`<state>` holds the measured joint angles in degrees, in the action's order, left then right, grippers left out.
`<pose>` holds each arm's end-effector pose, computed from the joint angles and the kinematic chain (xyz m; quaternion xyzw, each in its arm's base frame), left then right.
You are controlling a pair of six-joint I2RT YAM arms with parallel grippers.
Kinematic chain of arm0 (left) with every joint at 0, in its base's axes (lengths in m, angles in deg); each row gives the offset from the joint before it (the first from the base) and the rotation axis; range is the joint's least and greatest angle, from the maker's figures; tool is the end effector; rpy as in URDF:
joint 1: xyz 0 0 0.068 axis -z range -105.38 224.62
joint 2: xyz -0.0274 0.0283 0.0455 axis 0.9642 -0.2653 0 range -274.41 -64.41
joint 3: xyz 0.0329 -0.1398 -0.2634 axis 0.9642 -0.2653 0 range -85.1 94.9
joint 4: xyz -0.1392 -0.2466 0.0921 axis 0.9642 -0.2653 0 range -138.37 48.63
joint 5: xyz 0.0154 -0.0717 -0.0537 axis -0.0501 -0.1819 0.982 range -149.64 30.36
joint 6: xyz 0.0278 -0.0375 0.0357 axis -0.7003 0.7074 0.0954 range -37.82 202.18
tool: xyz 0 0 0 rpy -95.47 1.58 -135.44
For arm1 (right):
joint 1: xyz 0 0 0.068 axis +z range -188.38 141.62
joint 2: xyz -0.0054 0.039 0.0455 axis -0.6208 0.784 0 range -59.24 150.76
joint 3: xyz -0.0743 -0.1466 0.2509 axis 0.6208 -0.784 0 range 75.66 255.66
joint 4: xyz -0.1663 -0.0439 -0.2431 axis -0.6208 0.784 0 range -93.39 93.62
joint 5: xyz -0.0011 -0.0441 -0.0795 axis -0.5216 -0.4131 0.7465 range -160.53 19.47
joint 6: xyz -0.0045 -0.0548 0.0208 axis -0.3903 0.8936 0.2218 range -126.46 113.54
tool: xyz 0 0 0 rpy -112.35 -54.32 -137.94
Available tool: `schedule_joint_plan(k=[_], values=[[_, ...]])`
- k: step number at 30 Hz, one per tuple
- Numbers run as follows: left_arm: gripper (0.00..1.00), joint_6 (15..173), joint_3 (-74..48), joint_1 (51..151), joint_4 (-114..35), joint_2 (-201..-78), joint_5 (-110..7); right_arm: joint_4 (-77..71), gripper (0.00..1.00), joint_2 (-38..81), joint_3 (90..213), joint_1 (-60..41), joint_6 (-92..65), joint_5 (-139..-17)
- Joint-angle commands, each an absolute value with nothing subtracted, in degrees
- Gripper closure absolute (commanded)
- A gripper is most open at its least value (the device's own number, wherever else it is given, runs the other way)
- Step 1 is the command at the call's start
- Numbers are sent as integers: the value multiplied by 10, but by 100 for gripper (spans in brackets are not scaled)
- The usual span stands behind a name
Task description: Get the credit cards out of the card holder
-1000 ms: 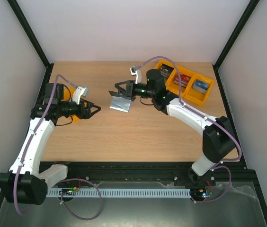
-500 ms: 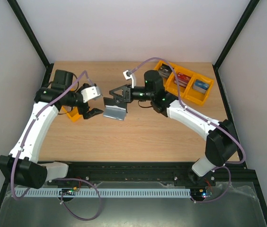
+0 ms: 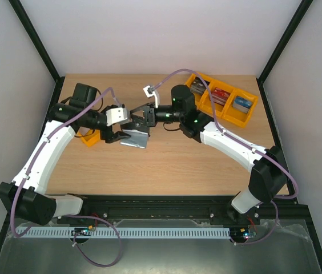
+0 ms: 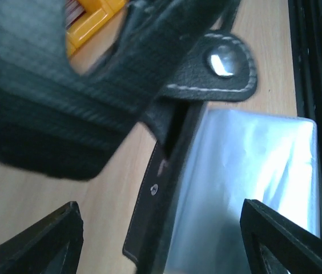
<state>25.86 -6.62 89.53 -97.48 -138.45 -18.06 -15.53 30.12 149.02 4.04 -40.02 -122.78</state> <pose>0.2664 -0.1002 0.3929 0.6090 0.6500 -0.2052 0.4056 0.2767 0.2985 0.3782 -0.3504 0.6307 0.6309 0.2852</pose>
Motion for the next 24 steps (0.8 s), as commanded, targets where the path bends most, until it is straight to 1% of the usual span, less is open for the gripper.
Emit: schedule_joint_plan(k=[1, 3, 6, 8, 9, 12, 13, 15, 17, 19, 20, 23, 24], values=[[33, 283, -81, 900, -961, -1380, -156, -173, 98, 291, 1513, 46, -393, -1249], [50, 304, -84, 906, -950, -1382, -155, -171, 98, 292, 1513, 47, -392, -1251], [77, 322, -80, 909, -952, -1381, -141, -157, 98, 289, 1514, 47, -378, -1253], [92, 328, -77, 909, -962, -1378, -129, -145, 98, 284, 1515, 47, -365, -1256], [97, 329, -77, 908, -968, -1376, -123, -134, 98, 282, 1516, 47, -355, -1254], [98, 344, -77, 908, -982, -1370, -108, -92, 98, 277, 1522, 43, -311, -1241], [98, 348, -77, 909, -988, -1368, -104, -75, 89, 275, 1524, 40, -296, -1239], [98, 361, -76, 908, -993, -1360, -98, -39, 63, 269, 1529, 29, -266, -1232], [98, 368, -75, 908, -1002, -1354, -97, -6, 45, 254, 1527, 21, -224, -1225], [98, 370, -71, 907, -1014, -1350, -91, 19, 30, 232, 1518, 13, -174, -1220], [98, 372, -68, 906, -1018, -1349, -88, 31, 24, 218, 1512, 11, -150, -1215], [98, 392, -52, 907, -1023, -1345, -82, 52, 13, 185, 1491, 6, -91, -1191], [98, 396, -45, 906, -1027, -1343, -80, 64, 7, 171, 1485, 6, -72, -1178]])
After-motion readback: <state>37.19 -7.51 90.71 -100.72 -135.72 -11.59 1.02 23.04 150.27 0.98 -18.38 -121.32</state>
